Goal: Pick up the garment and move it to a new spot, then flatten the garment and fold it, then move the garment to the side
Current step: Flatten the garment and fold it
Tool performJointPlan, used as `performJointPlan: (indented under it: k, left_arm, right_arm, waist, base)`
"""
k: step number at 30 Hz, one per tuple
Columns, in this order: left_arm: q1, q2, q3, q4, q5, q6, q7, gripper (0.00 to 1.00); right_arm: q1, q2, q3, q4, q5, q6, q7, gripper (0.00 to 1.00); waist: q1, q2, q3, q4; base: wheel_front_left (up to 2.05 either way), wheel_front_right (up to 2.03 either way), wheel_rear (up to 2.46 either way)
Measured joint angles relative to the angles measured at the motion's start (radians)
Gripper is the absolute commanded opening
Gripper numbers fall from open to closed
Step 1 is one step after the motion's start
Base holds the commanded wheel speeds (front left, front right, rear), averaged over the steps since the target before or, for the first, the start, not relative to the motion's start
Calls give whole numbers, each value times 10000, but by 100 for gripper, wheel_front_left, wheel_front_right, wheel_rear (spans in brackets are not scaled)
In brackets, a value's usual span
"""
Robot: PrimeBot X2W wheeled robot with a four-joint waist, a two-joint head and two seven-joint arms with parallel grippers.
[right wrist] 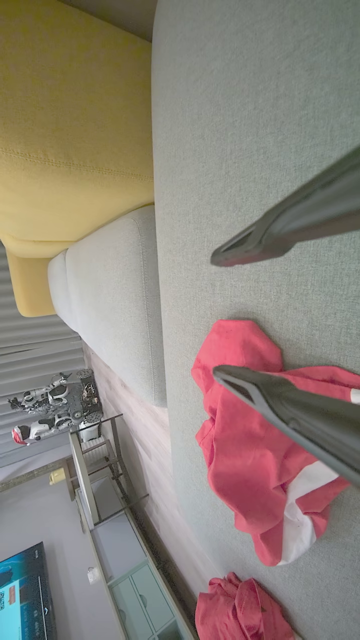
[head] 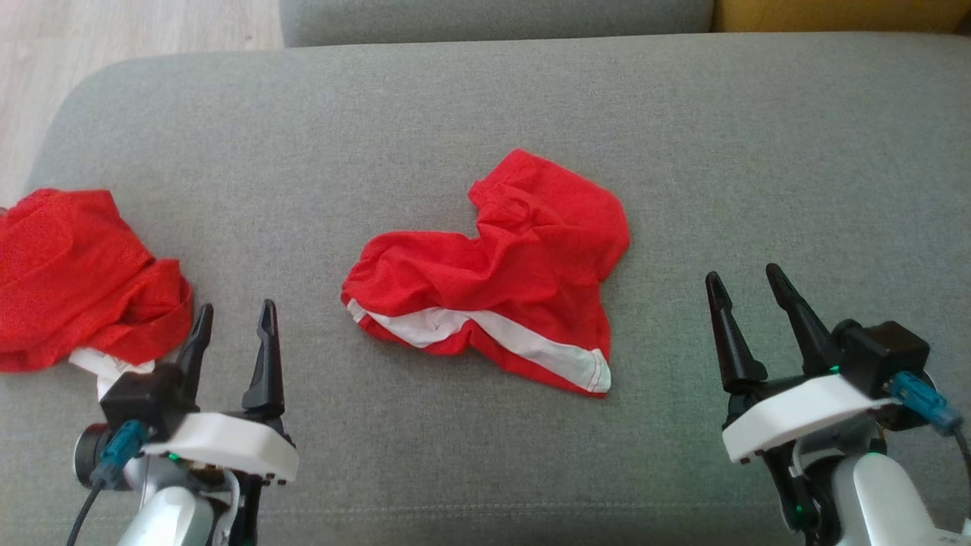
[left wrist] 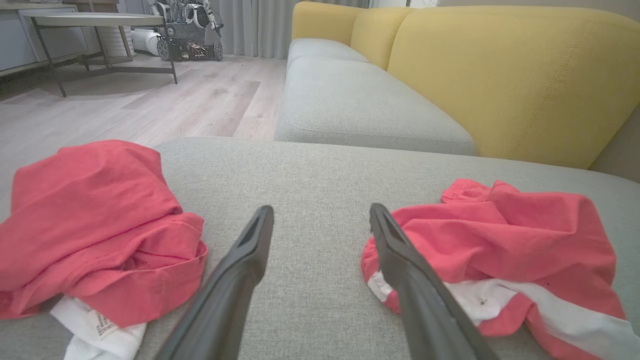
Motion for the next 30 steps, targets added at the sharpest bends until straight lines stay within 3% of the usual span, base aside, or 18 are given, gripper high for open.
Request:
performJointPlan:
  k: [15, 19, 20, 25, 30]
  left_arm:
    - [8, 13, -123, 2, -12, -54, 6, 100]
    - [-193, 2, -311, 380, -228, -449, 207, 100]
    - [-507, -33, -462, 796, -405, -759, 460, 100]
    - [-1451, -288, -825, 2184, -796, -1434, 1206, 100]
    - [-2180, -579, -957, 3488, -1095, -2021, 1296, 100]
  right_arm:
    - [6, 0, 19, -48, 0, 0, 90, 100]
    - [4, 0, 27, -54, 4, 0, 90, 100]
    - [1, 0, 40, -56, 12, 0, 88, 100]
    - [-59, 2, 159, -59, 17, 0, 88, 100]
    - [-106, 2, 209, -52, 105, 0, 86, 100]
  waist:
    - [0, 0, 30, -1]
    - [0, 0, 149, -4]
    - [0, 0, 225, -3]
    - [0, 0, 456, -105]
    - [0, 0, 733, -293]
  base:
    - [0, 0, 0]
    - [0, 0, 0]
    - [0, 0, 0]
    - [0, 0, 0]
    - [0, 0, 0]
